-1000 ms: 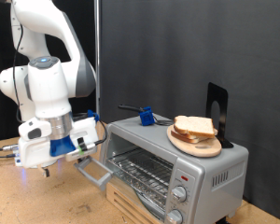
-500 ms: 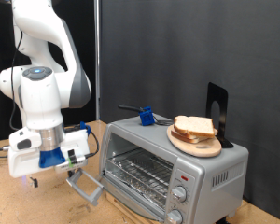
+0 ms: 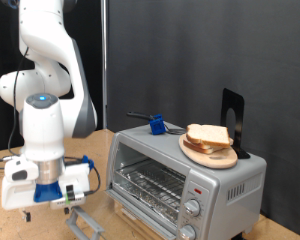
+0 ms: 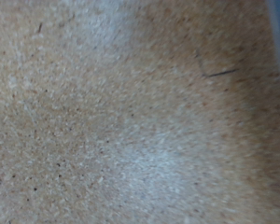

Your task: Make a piece of toast with the oven

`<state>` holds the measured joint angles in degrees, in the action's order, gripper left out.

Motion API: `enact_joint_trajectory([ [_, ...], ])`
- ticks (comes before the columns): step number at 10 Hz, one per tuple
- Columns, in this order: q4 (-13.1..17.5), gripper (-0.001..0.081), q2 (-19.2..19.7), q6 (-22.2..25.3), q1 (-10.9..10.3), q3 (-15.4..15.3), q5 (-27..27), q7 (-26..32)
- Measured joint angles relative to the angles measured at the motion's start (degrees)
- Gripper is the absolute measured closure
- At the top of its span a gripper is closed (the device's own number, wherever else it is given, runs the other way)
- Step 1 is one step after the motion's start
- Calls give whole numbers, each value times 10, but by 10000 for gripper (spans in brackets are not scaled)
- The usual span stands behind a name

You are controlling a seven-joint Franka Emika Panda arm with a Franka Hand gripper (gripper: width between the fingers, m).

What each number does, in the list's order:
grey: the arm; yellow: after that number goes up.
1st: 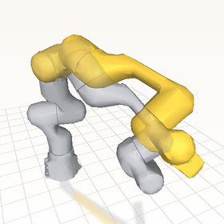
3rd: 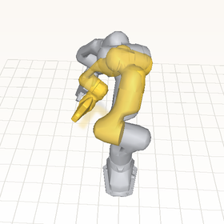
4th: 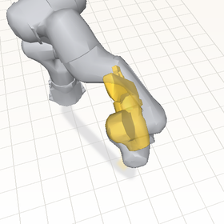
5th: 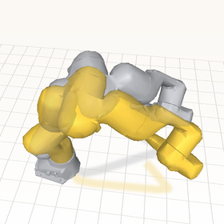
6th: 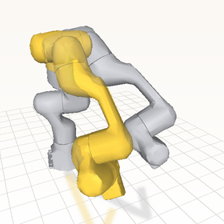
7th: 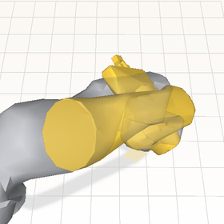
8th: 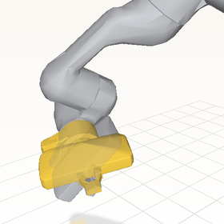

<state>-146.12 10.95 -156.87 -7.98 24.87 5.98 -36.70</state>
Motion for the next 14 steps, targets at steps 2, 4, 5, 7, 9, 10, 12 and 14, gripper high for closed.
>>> enact_joint_trajectory([
  [2,13,-1,41,-20,4,-9,26,8],
  [4,23,-1,56,-19,25,-30,65,60],
  [5,24,-1,53,-15,32,-36,73,84],
  [7,22,-1,39,-12,33,-35,65,107],
  [9,19,-1,37,-12,14,-15,10,60],
  [10,17,-1,38,-13,0,1,-21,27],
  [12,13,-2,41,-13,-25,28,-79,-15],
  [14,8,-2,34,-17,-24,31,-86,-1],
])
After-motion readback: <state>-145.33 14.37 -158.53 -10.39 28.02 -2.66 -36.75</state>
